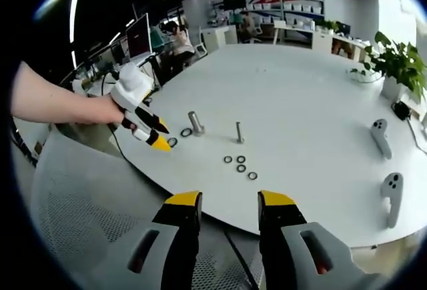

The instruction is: Place the washer onto the threaded stud by aligning its center hole with the stud, sliding it down to the base, and recovering from edge contact or off-axis alignment until the washer reaches the visible bottom stop.

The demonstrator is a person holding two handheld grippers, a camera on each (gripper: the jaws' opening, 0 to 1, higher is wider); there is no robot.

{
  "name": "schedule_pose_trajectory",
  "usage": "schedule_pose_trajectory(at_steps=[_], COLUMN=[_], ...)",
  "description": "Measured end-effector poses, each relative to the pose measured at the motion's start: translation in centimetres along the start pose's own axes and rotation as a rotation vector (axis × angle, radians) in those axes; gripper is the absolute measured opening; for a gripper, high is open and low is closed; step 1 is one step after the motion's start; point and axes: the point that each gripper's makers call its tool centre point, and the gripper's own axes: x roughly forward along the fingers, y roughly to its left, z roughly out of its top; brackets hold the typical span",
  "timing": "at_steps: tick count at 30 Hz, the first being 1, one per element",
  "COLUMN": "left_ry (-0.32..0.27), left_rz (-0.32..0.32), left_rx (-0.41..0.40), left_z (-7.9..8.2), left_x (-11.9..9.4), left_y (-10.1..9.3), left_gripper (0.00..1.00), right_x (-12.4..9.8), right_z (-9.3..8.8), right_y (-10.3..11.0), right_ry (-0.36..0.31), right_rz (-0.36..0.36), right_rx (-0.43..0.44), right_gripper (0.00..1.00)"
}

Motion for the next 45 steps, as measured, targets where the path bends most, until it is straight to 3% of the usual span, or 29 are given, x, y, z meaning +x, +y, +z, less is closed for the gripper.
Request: schedule_pose_trajectory(at_steps=[5,11,21,45], left_ry=[0.054,0.06,0.081,0.215], left_rz=[-0.002,-0.021,0.039,0.03], left_rx=[0.031,-0.021,0.069,0.119], left_z=[-0.8,-1.6,-1.0,-0.7], left_x=[0.7,1.4,1.7,1.9], left_y=[0.1,0.1,1.3,1.2], left_gripper=[0.37,0.36,0.24,0.21], right_x=[0.1,0.0,0.0,-0.1], right_z=[-0.1,-0.1,0.0,0.2], right_y=[-0.1,-0.1,0.0,-0.2], right_ry=[0.008,0.004,-0.002,-0.018], right_rz=[-0.001,-0.006,-0.003,-0.005], right_rx=[-0.002,0.007,0.007,0.028], right_gripper=[0.36,0.36,0.36,0.36])
